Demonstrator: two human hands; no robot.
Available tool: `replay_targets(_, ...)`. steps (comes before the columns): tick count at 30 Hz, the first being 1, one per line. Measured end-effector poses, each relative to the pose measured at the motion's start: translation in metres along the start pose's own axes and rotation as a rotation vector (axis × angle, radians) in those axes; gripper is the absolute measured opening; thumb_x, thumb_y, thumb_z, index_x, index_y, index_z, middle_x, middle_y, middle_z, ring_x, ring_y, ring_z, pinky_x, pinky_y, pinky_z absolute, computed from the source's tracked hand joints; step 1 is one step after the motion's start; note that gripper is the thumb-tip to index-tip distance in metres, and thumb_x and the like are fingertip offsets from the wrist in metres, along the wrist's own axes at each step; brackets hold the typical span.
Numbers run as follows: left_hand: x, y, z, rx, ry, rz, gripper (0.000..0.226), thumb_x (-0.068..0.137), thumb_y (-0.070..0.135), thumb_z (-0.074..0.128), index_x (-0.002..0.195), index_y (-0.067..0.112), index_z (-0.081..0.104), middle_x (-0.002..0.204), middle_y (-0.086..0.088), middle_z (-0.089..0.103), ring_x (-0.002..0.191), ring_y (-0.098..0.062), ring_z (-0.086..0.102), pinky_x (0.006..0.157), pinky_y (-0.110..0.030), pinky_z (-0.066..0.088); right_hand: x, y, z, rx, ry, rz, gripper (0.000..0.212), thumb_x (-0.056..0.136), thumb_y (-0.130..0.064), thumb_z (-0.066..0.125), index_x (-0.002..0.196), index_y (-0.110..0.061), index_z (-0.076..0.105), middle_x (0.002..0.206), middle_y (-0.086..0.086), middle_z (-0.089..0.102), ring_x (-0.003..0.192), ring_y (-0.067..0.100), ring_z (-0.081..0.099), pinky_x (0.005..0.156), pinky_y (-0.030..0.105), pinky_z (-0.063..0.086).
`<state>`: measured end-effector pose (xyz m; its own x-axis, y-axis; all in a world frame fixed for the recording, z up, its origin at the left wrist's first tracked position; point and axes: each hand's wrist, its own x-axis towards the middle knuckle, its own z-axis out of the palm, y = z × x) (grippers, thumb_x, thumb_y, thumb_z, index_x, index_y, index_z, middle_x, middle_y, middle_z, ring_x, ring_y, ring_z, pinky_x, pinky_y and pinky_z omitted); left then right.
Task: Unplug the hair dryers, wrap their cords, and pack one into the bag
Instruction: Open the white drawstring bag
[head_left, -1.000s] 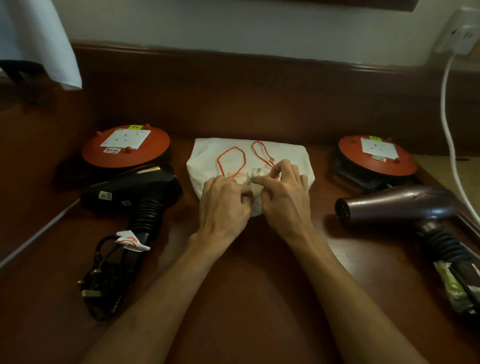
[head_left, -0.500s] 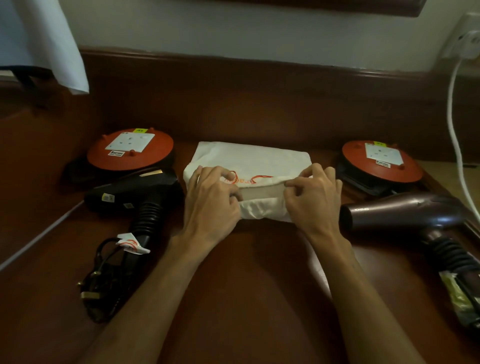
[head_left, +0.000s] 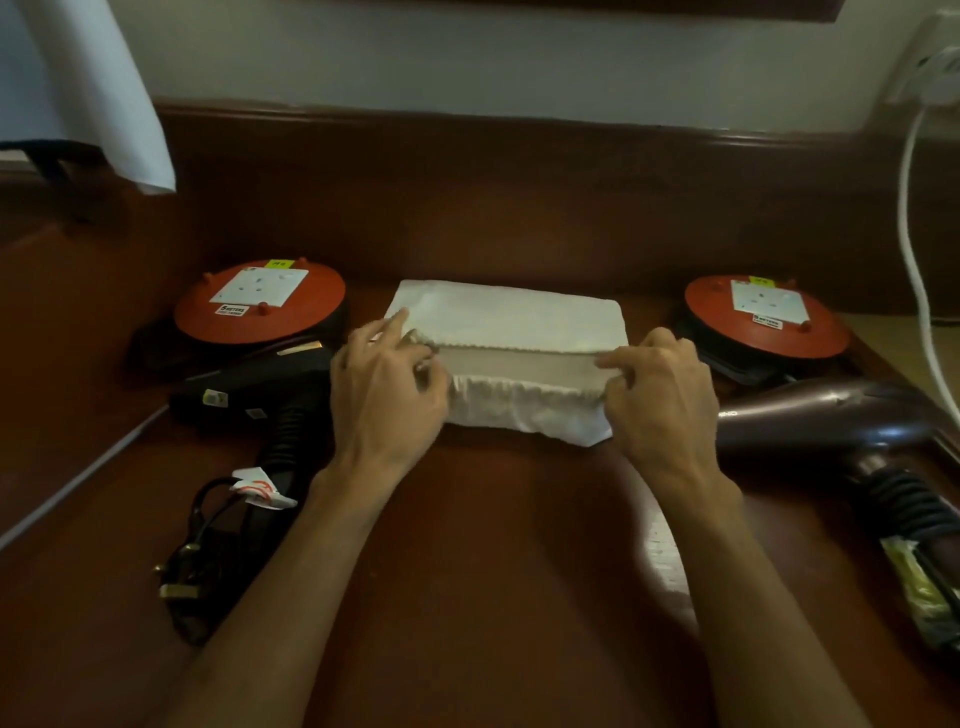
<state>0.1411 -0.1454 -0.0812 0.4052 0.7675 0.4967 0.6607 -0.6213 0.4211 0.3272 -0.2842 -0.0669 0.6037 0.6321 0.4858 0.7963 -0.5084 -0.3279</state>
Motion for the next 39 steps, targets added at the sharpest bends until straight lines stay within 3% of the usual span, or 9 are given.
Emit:
replay_targets(2,0.001,0.000,0.002,0.003,0.066,-0.068,0.030,0.095,0.024,0.060,0.120,0.013,0.073,0.157,-0.011,0.041,0.137,-0.030,0.038,0.110,-0.045,0.037,0.002,0.003,-0.002,0.020,0.026,0.039,0.024,0.093,-0.006,0.063,0.109,-0.014,0.078,0.094,0.002,0.051,0.090,0.022,0.050,0.073,0.038,0.049)
replay_targets(6,-0.002,0.008,0.003,0.112,0.037,-0.028,0.058,0.076,0.022,0.073,0.133,0.020,0.064,0.163,-0.016,0.027,0.144,-0.036,0.027,0.116,-0.053,0.029,0.002,0.002,-0.006,0.003,-0.002,0.049,0.056,0.090,-0.008,0.066,0.143,-0.023,0.055,0.103,0.001,0.039,0.095,0.021,0.046,0.076,0.038,0.053)
replay_targets(9,0.000,0.003,-0.003,0.069,0.079,-0.046,0.046,0.076,0.022,0.075,0.121,0.022,0.072,0.160,-0.011,0.037,0.141,-0.033,0.032,0.115,-0.053,0.028,0.002,0.007,-0.007,0.017,-0.011,0.028,0.069,0.085,-0.009,0.069,0.149,-0.020,0.047,0.113,0.004,0.044,0.103,0.023,0.045,0.081,0.040,0.053)
replay_targets(16,0.001,-0.009,-0.021,0.152,0.151,-0.055,0.030,0.082,0.028,0.076,0.111,0.020,0.077,0.154,-0.008,0.046,0.133,-0.033,0.039,0.107,-0.055,0.033,-0.002,0.010,-0.016,0.146,0.266,0.127,0.025,0.092,-0.015,0.065,0.114,-0.018,0.077,0.093,0.003,0.061,0.088,0.022,0.056,0.062,0.033,0.043)
replay_targets(22,-0.016,-0.022,-0.034,0.237,-0.013,0.034,0.047,0.077,0.017,0.075,0.122,0.027,0.071,0.163,-0.013,0.029,0.146,-0.038,0.021,0.115,-0.061,0.021,-0.011,0.018,-0.020,0.078,0.043,0.153,0.062,0.084,-0.028,0.079,0.140,-0.020,0.055,0.145,0.014,0.033,0.135,0.033,0.032,0.084,0.045,0.052)
replay_targets(26,-0.009,-0.031,-0.040,0.256,0.069,0.024,0.023,0.087,0.021,0.067,0.107,0.021,0.079,0.156,-0.013,0.042,0.142,-0.038,0.030,0.113,-0.057,0.027,-0.012,0.026,-0.021,0.101,0.119,0.190,0.053,0.086,-0.048,0.071,0.118,-0.006,0.072,0.121,0.010,0.057,0.114,0.030,0.044,0.081,0.038,0.044)
replay_targets(29,-0.006,-0.029,-0.042,0.220,0.118,0.038,0.021,0.084,0.022,0.068,0.101,0.020,0.080,0.153,-0.013,0.047,0.139,-0.037,0.034,0.110,-0.057,0.031,-0.014,0.026,-0.024,-0.056,0.212,0.132,0.036,0.091,-0.031,0.068,0.121,-0.012,0.073,0.111,0.012,0.063,0.106,0.034,0.047,0.080,0.041,0.039)
replay_targets(33,-0.008,-0.023,-0.045,0.167,0.102,0.026,0.031,0.077,0.027,0.073,0.108,0.023,0.078,0.159,-0.012,0.037,0.142,-0.039,0.029,0.111,-0.058,0.027,-0.015,0.025,-0.025,-0.109,0.098,0.107,0.051,0.090,-0.014,0.064,0.139,-0.026,0.060,0.117,0.009,0.059,0.110,0.034,0.043,0.089,0.044,0.037)
replay_targets(39,-0.011,-0.032,-0.052,0.109,0.131,-0.151,0.029,0.075,0.046,0.076,0.098,0.028,0.080,0.162,-0.008,0.033,0.144,-0.036,0.025,0.113,-0.057,0.018,-0.011,0.036,-0.042,-0.106,0.087,-0.103,0.023,0.093,-0.013,0.064,0.107,-0.021,0.080,0.098,0.002,0.066,0.097,0.030,0.046,0.082,0.043,0.028)
